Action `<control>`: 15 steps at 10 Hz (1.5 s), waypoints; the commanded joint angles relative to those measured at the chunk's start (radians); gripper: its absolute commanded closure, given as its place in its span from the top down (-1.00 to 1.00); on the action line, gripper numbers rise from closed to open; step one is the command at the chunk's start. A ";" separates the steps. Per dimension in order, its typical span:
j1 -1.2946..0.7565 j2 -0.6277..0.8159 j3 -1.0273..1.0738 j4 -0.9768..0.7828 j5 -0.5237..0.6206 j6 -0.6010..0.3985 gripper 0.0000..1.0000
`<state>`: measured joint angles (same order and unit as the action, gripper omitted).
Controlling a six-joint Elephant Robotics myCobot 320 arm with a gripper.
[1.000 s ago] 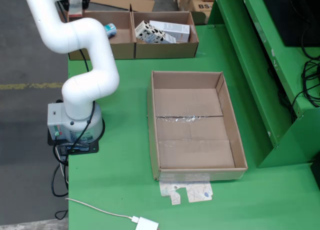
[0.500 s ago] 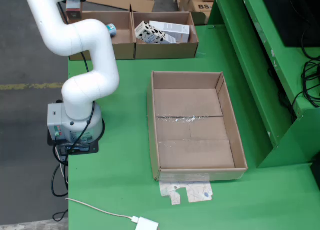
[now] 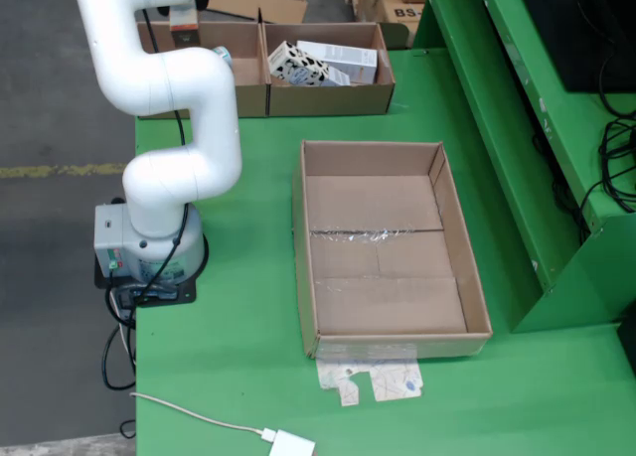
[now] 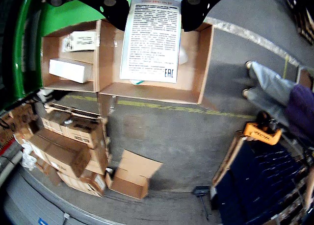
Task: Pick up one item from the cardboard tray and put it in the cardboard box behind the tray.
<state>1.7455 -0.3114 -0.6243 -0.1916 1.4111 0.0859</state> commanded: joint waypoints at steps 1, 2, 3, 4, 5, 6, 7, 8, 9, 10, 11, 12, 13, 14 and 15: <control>-0.103 0.141 -0.529 0.153 0.027 -0.147 -1.00; -0.127 0.119 -0.527 0.179 0.046 -0.164 -1.00; -0.148 0.057 -0.462 0.184 0.056 -0.199 -1.00; -0.164 -0.016 -0.369 0.170 0.060 -0.231 -1.00; -0.164 -0.016 -0.369 0.170 0.060 -0.231 -1.00; -0.195 -0.124 -0.230 0.142 0.077 -0.280 -1.00; -0.215 -0.260 -0.037 0.090 0.093 -0.321 -1.00; -0.215 -0.260 -0.037 0.090 0.093 -0.321 -1.00; -0.214 -0.302 0.033 0.066 0.092 -0.325 -1.00; -0.214 -0.354 0.119 0.030 0.094 -0.327 -1.00; -0.222 -0.426 0.245 -0.028 0.099 -0.334 -1.00; -0.227 -0.621 0.624 -0.201 0.100 -0.341 -1.00; -0.227 -0.643 0.624 -0.137 0.093 -0.347 -1.00; -0.229 -0.668 0.624 -0.071 0.088 -0.353 -1.00; -0.234 -0.696 0.624 0.005 0.081 -0.364 -1.00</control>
<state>1.5277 -0.7117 -0.5814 -0.2960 1.5048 -0.2531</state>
